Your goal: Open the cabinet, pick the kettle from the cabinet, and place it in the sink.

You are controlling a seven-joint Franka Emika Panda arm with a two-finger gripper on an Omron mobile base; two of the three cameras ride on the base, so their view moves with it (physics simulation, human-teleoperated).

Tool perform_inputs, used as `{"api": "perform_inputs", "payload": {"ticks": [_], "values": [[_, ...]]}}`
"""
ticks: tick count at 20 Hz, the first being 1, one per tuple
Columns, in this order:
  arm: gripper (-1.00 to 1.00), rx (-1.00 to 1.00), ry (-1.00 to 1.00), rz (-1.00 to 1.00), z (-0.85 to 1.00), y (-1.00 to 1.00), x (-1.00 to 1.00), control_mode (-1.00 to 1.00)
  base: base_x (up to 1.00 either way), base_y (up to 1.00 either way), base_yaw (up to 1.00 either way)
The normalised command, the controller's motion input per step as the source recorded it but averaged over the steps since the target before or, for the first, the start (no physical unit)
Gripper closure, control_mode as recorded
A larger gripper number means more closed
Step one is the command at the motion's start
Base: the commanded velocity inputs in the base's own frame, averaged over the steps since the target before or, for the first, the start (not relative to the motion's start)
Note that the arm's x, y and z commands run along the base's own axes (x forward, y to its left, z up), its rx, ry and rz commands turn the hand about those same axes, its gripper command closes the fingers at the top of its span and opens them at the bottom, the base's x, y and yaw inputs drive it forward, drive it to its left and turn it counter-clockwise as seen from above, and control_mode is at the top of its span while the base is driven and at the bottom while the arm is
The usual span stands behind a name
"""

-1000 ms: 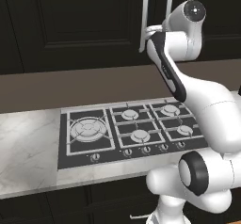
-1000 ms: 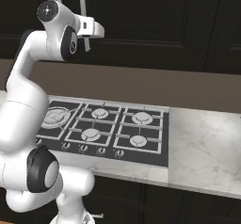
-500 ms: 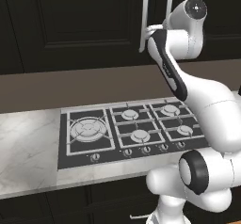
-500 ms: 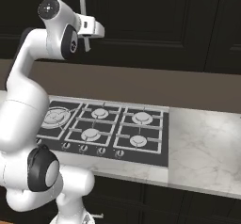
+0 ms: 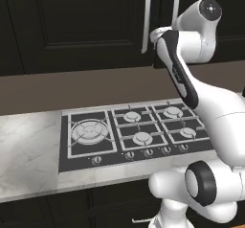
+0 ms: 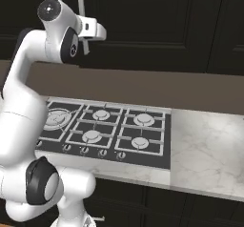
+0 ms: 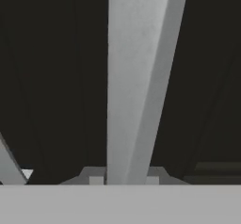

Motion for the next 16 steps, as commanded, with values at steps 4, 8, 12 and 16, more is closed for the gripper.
{"api": "perform_inputs", "payload": {"ticks": [4, 8, 12, 16], "values": [[1.0, 0.0, 0.0, 0.04, -0.03, 0.0, -0.39, -1.0, 0.0, 0.0, 0.0], [1.0, 0.02, 0.0, 0.06, 0.0, -0.01, -0.41, -1.0, 0.0, 0.0, 0.0], [1.0, 0.04, 0.0, 0.08, 0.0, -0.02, -0.42, -1.0, 0.0, 0.0, 0.0], [1.0, 0.06, 0.0, 0.11, 0.0, -0.06, -0.44, -1.0, 0.0, 0.0, 0.0]]}}
